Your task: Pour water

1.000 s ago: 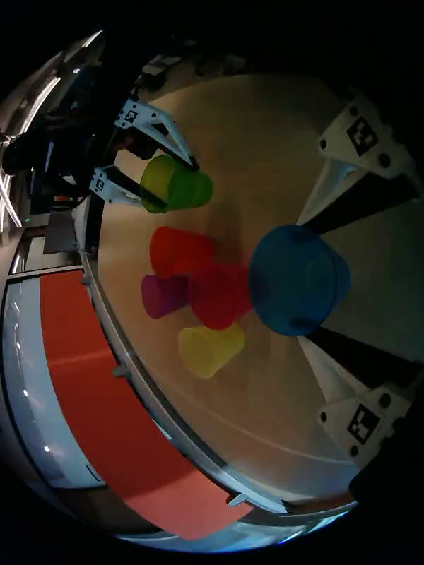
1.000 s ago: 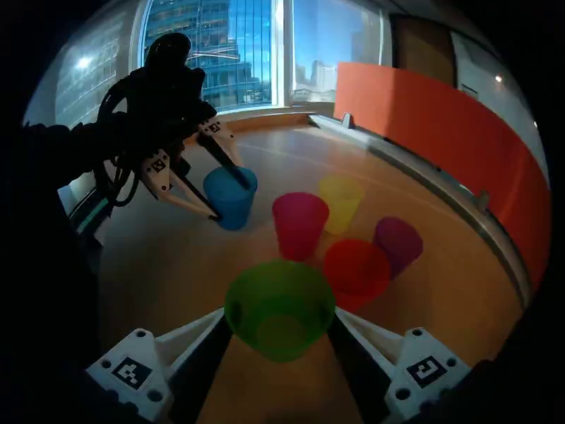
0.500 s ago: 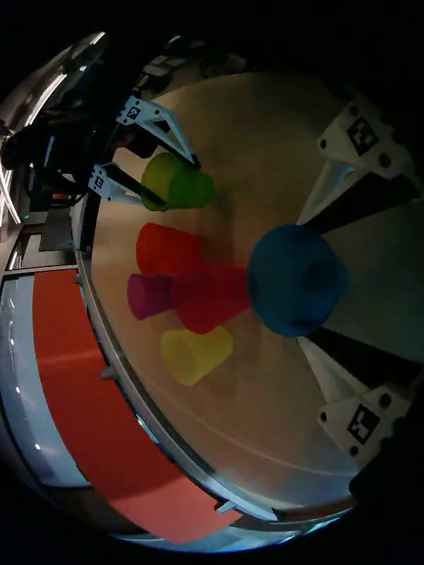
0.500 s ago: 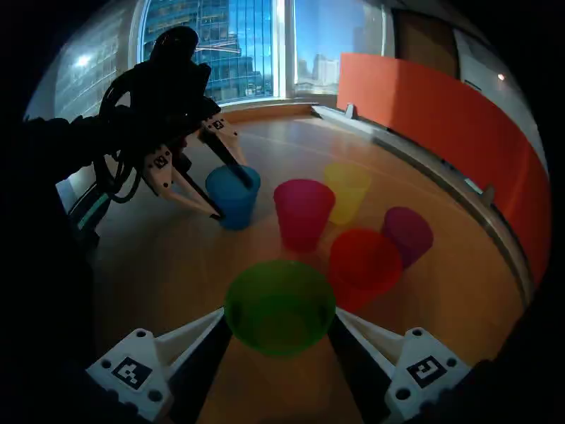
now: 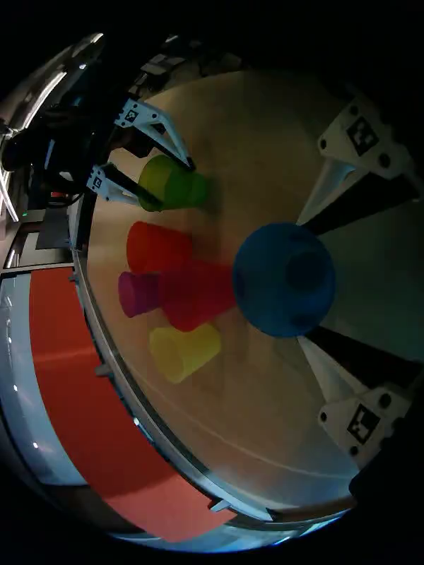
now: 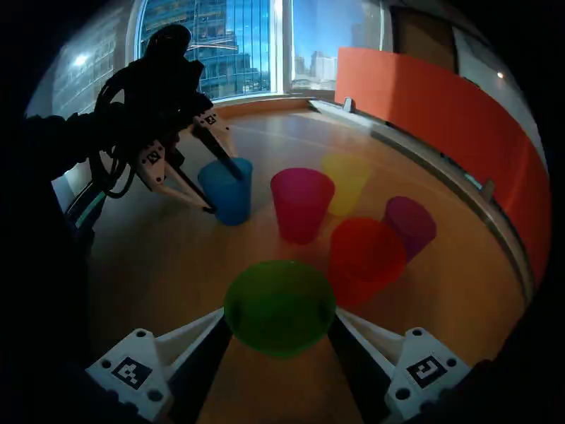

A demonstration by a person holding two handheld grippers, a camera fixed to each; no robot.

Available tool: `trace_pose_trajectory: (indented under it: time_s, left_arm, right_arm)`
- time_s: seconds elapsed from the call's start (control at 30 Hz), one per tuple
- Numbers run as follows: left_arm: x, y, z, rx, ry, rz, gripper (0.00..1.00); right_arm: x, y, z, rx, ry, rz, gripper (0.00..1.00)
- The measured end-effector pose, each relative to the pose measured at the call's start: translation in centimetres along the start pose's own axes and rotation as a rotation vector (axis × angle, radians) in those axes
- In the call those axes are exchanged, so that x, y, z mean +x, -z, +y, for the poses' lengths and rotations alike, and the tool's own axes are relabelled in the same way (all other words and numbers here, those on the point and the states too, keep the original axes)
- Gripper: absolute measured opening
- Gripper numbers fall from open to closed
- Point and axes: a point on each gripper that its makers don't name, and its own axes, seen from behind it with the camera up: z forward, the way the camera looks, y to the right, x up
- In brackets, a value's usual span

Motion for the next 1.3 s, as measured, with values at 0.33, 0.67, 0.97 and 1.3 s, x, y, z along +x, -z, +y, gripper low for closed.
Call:
trace_pose_trajectory:
  time_s: [0.33, 0.67, 0.97, 1.3]
  left_arm:
    - [-1.2, 0.6, 0.4, 0.018, -0.042, -0.032, 0.86]
    - [-2.2, 1.3, 0.7, 0.022, -0.019, -0.048, 0.86]
    - [-2.6, 2.4, 0.5, 0.053, -0.006, -0.036, 0.86]
    - [-2.6, 4.8, 0.4, 0.1, 0.057, 0.028, 0.86]
  right_arm:
    - [-0.8, 0.4, 0.0, 0.0, -0.02, 0.002, 0.89]
    - [-1.3, 0.6, -0.1, -0.013, -0.018, 0.006, 0.98]
    - [-2.1, 2.0, 0.0, -0.042, -0.03, 0.014, 1.0]
    - [-3.1, 4.8, -0.3, -0.087, -0.051, 0.052, 1.0]
